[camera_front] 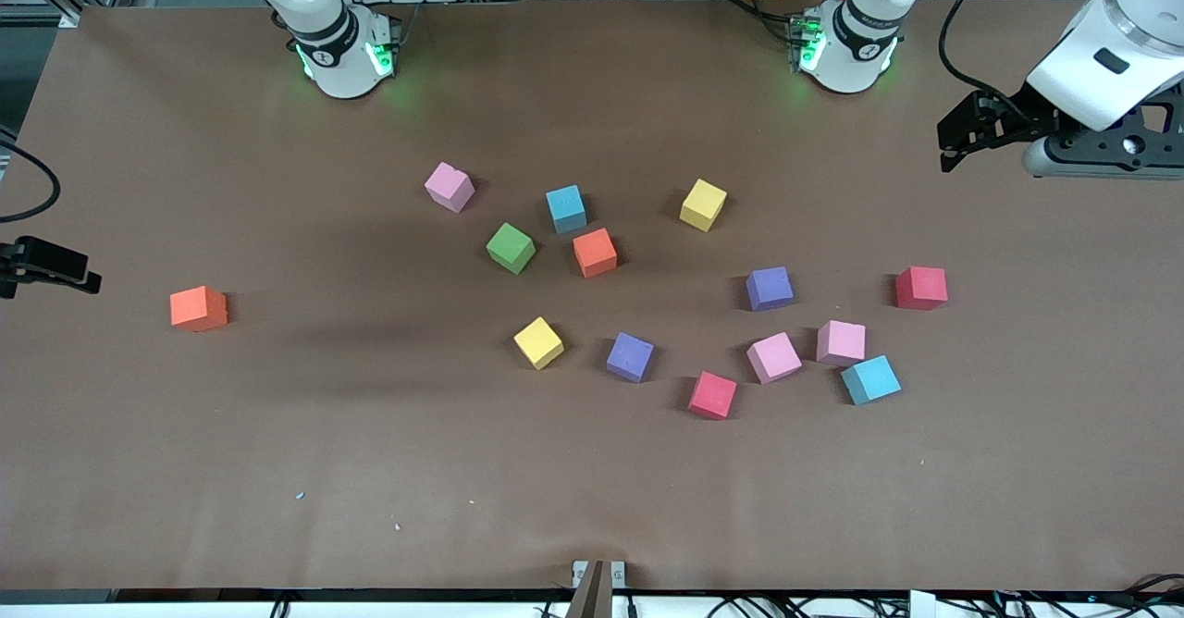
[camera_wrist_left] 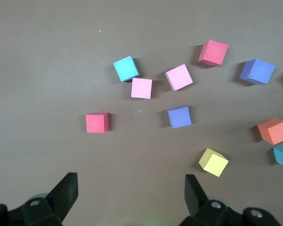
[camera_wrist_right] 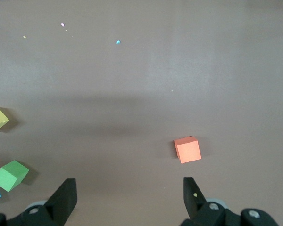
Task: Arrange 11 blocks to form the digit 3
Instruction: 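Move the left gripper and right gripper out over the blocks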
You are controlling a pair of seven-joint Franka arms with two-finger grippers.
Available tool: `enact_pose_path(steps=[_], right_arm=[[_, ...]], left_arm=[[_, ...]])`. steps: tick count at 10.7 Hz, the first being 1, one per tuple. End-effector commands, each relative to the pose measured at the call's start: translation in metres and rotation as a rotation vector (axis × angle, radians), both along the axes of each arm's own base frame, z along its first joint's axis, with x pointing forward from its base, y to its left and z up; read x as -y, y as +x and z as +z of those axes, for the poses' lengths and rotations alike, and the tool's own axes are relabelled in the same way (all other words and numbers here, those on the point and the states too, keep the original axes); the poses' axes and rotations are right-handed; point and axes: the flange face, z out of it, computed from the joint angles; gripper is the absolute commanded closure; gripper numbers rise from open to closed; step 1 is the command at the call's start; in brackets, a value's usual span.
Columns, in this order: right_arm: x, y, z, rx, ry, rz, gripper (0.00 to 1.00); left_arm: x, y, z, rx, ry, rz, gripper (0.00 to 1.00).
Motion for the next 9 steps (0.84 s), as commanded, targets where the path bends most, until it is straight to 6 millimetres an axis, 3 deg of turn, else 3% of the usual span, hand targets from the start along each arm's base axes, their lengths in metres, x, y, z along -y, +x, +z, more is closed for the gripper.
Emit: enact_pose_path(steps=[1, 9], right_arm=[[0.0020, -0.0044, 0.0038, -0.001, -0.008, 0.000, 0.00], [0.0010, -0.0043, 0.0038, -0.001, -0.008, 0.000, 0.00]], left_arm=[[-0.0055, -0.0007, 0.0080, 0.002, -0.017, -0.016, 0.00], [-0.0016, -0.0005, 0.0063, -0.001, -0.021, -0.007, 0.00]])
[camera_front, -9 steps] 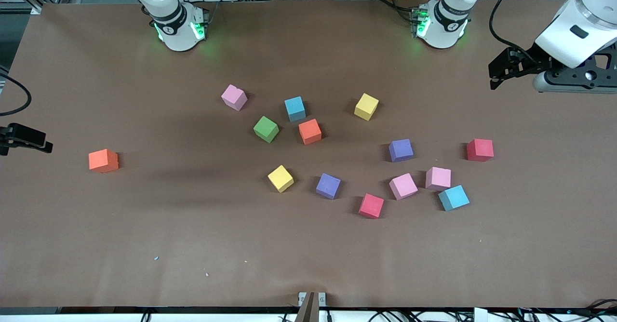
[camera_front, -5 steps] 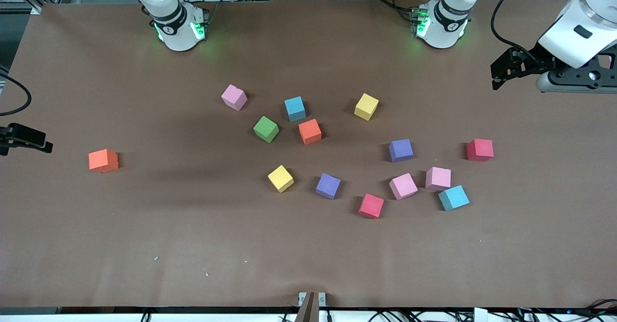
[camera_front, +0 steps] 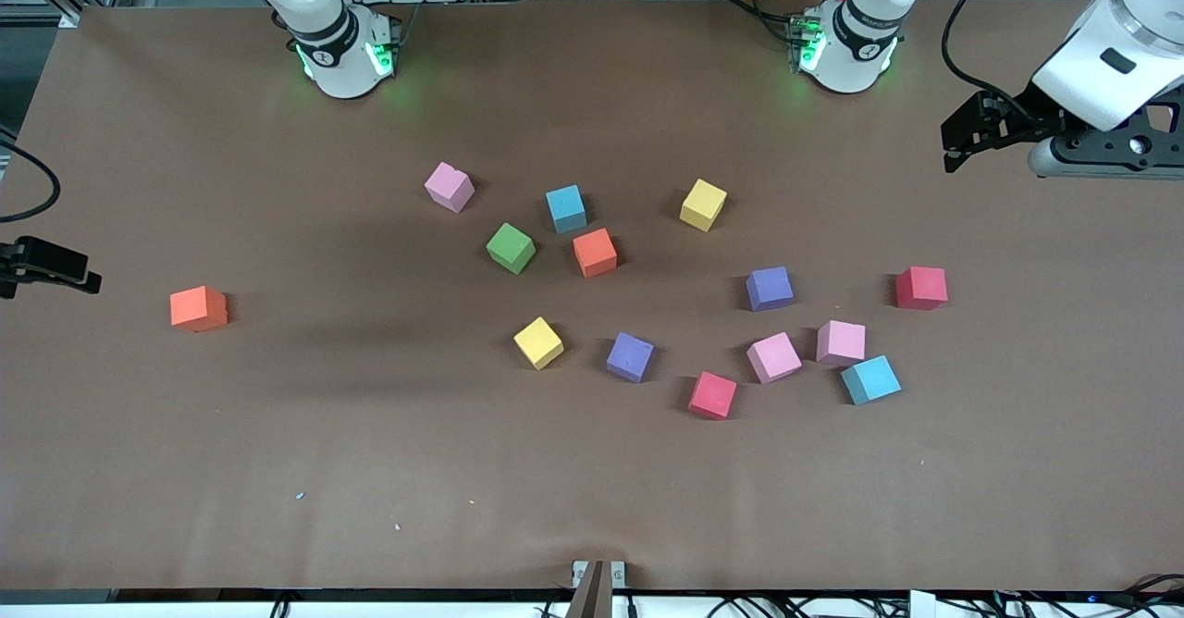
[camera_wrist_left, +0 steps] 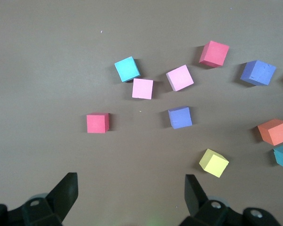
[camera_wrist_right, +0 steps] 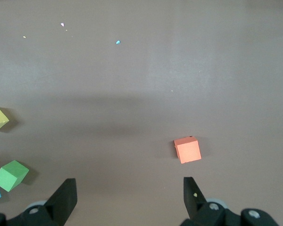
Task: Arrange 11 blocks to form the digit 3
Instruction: 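Move the left gripper and right gripper out over the blocks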
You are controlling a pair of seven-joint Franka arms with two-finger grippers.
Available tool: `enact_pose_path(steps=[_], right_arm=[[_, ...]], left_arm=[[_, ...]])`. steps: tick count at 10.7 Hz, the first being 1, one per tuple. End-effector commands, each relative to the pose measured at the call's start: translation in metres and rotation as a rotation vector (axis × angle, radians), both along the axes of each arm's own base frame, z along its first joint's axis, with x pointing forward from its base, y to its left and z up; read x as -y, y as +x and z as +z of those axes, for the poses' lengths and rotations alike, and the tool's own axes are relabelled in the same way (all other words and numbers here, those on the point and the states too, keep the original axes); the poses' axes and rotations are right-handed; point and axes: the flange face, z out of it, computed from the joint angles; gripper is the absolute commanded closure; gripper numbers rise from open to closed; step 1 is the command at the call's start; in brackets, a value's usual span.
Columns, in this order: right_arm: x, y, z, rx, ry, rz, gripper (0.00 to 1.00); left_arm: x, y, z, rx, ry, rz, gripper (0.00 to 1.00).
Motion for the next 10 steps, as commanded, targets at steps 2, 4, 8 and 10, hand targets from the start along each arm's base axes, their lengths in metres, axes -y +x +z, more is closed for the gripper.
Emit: enact_pose_path(steps=[2, 4, 8, 10], right_arm=[[0.001, -0.004, 0.004, -0.001, -0.008, 0.000, 0.00], [0.001, -0.004, 0.004, -0.001, -0.010, 0.000, 0.00], [-0.015, -0.003, 0.004, 0.002, 0.006, 0.019, 0.00], [-0.063, 0.001, -0.004, -0.013, 0.011, 0.091, 0.00]], left_arm=[[0.000, 0.002, -0.003, -0.019, -0.018, -0.011, 0.00], [0.005, 0.010, -0.021, -0.053, -0.015, -0.012, 0.00], [0.009, 0.018, -0.066, -0.113, -0.038, 0.056, 0.00], [0.028, 0.016, -0.090, -0.114, -0.044, 0.100, 0.00]])
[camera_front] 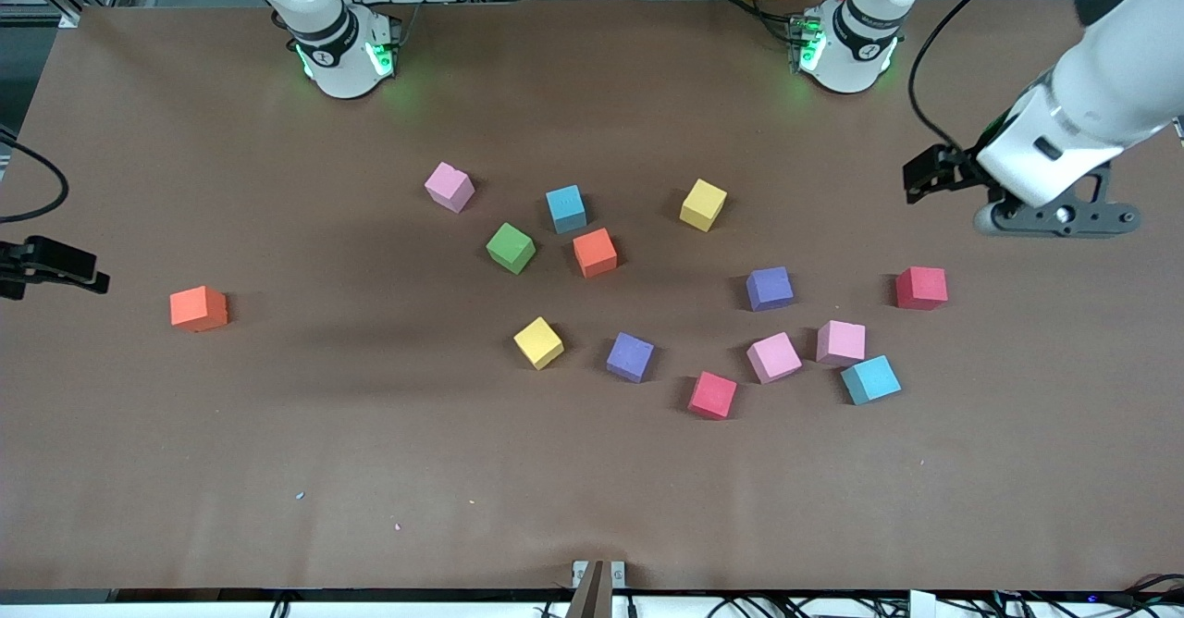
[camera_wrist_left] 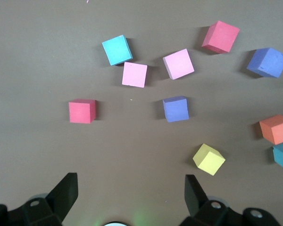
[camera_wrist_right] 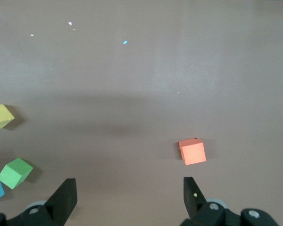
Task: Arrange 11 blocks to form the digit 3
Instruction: 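Move the left gripper and right gripper out over the blocks, then grasp the pink block with the right gripper while the left gripper grasps cyan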
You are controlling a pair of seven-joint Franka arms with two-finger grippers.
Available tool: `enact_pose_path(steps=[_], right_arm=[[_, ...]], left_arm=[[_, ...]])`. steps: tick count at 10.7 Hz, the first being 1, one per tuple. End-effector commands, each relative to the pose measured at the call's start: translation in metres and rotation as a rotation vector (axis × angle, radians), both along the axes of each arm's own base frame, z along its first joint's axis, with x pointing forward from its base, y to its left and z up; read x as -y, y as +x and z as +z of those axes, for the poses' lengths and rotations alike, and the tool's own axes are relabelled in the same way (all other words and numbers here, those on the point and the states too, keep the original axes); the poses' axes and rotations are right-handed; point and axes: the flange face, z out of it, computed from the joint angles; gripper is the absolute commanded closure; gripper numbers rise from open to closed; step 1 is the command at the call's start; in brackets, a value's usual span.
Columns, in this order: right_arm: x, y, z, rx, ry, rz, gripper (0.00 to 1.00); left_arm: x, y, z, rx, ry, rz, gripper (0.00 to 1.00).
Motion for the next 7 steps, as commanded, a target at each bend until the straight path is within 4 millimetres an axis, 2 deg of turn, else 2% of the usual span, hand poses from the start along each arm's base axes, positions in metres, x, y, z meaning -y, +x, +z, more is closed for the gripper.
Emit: enact_pose_path(steps=[1, 2, 4, 6, 7], right_arm=[[-0.069, -0.005, -0.008, -0.044, -0.022, 0.102, 0.00], [-0.074, -0.012, -0.016, -0.115, -0.005, 0.115, 0.00], [-0.114, -0.013, -0.024, -0.128, -0.011, 0.169, 0.00], [-0.130, -0.008, -0.086, -0.159, -0.002, 0.185, 0.00], [-0.133, -0.010, -0.110, -0.155, 0.009, 0.185, 0.00]], left_arm=[[0.026, -0.007, -0.024, 0.004, -0.039, 0.063, 0.00], [0.048, -0.013, -0.040, 0.008, -0.040, 0.069, 0.00], [0.079, -0.032, -0.079, -0.032, -0.020, 0.065, 0.00], [0.110, -0.053, -0.125, -0.032, 0.000, 0.083, 0.00], [0.125, -0.065, -0.148, -0.027, 0.009, 0.112, 0.00]])
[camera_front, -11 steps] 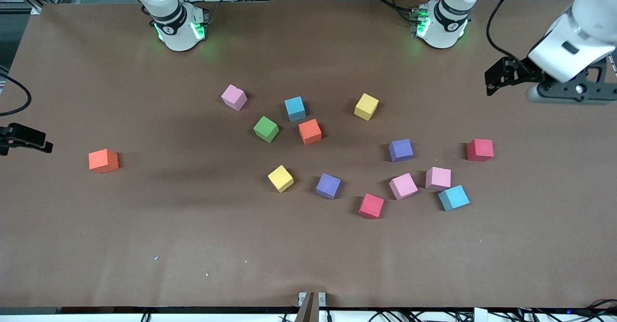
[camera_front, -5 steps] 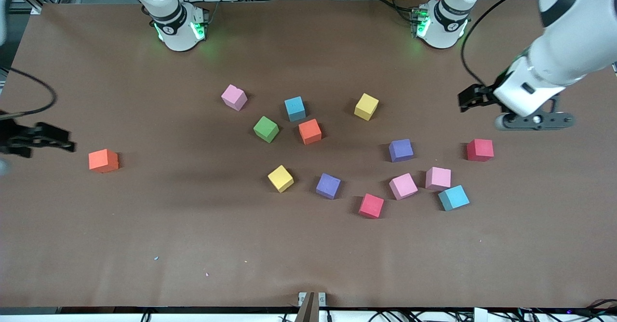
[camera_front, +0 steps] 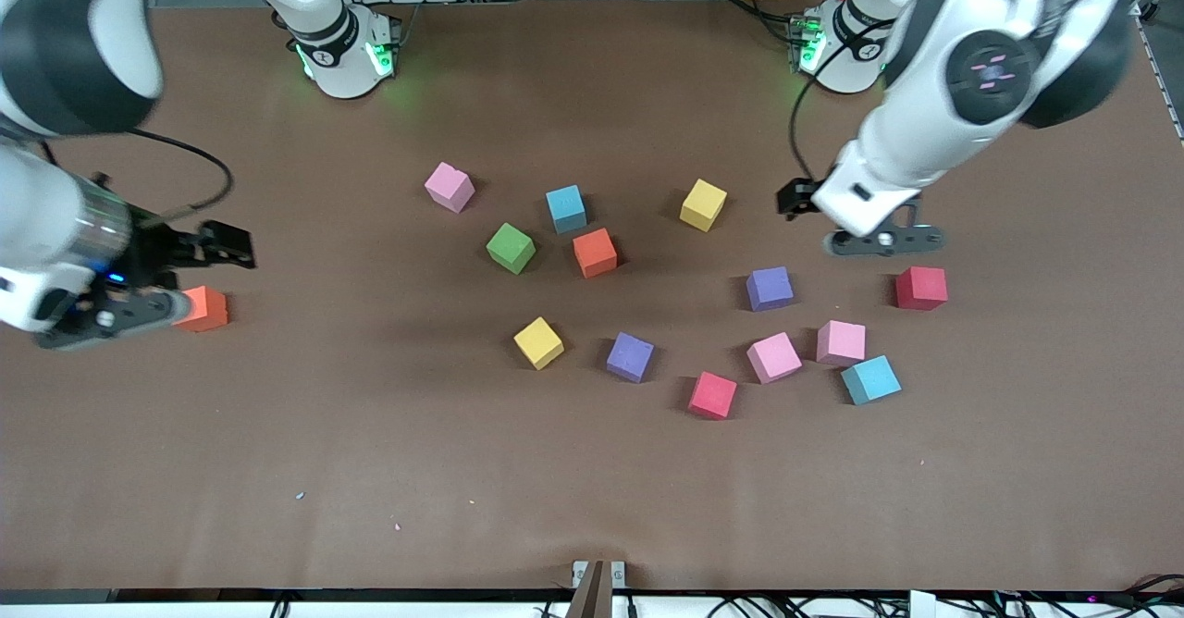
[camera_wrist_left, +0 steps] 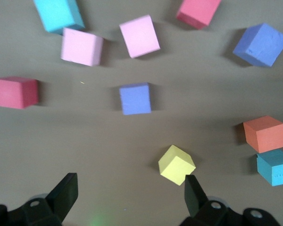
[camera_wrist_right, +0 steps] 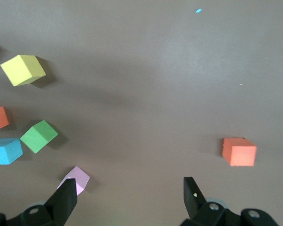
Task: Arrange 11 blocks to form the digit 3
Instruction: 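Grasp the pink block with the right gripper while the left gripper grasps cyan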
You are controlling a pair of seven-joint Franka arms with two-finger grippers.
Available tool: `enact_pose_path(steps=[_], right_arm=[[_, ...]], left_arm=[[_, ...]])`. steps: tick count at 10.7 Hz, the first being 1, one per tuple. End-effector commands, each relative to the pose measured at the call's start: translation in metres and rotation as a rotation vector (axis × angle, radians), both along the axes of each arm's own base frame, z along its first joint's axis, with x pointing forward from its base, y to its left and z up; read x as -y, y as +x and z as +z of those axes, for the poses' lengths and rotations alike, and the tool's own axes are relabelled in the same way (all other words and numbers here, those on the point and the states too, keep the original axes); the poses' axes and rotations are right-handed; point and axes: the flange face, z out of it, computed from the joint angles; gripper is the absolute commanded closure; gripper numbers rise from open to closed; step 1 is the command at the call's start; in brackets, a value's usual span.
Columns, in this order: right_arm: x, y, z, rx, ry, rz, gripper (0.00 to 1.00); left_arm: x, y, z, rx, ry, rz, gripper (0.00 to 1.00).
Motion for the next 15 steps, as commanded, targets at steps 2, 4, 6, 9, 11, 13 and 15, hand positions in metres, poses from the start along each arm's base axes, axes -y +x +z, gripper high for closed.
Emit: enact_pose_path(steps=[2, 4, 6, 9, 11, 13, 15], right_arm=[[-0.016, -0.014, -0.065, -0.041, 0.014, -0.120, 0.00], [-0.038, -0.034, -0.096, -0.005, 0.008, -0.211, 0.00], [-0.059, -0.075, -0.133, 0.045, 0.003, -0.309, 0.00], [-0.072, -0.138, -0.172, 0.102, 0.018, -0.238, 0.00], [-0.082, -0.170, -0.179, 0.099, 0.029, -0.108, 0.00], [-0.079, -0.190, -0.190, 0.080, 0.044, 0.082, 0.00], [-0.078, -0.196, -0.187, 0.074, 0.047, 0.111, 0.00]], left_arm=[[0.032, -0.038, -0.055, 0.016, 0.025, 0.150, 0.00], [0.052, -0.047, -0.071, -0.004, 0.048, 0.301, 0.00], [0.069, -0.046, -0.094, -0.004, 0.054, 0.497, 0.00], [0.111, -0.067, -0.132, -0.013, 0.101, 0.544, 0.00], [0.128, -0.070, -0.150, -0.008, 0.079, 0.606, 0.00], [0.148, -0.068, -0.165, 0.044, 0.029, 0.610, 0.00], [0.178, -0.055, -0.165, 0.075, -0.001, 0.592, 0.00]])
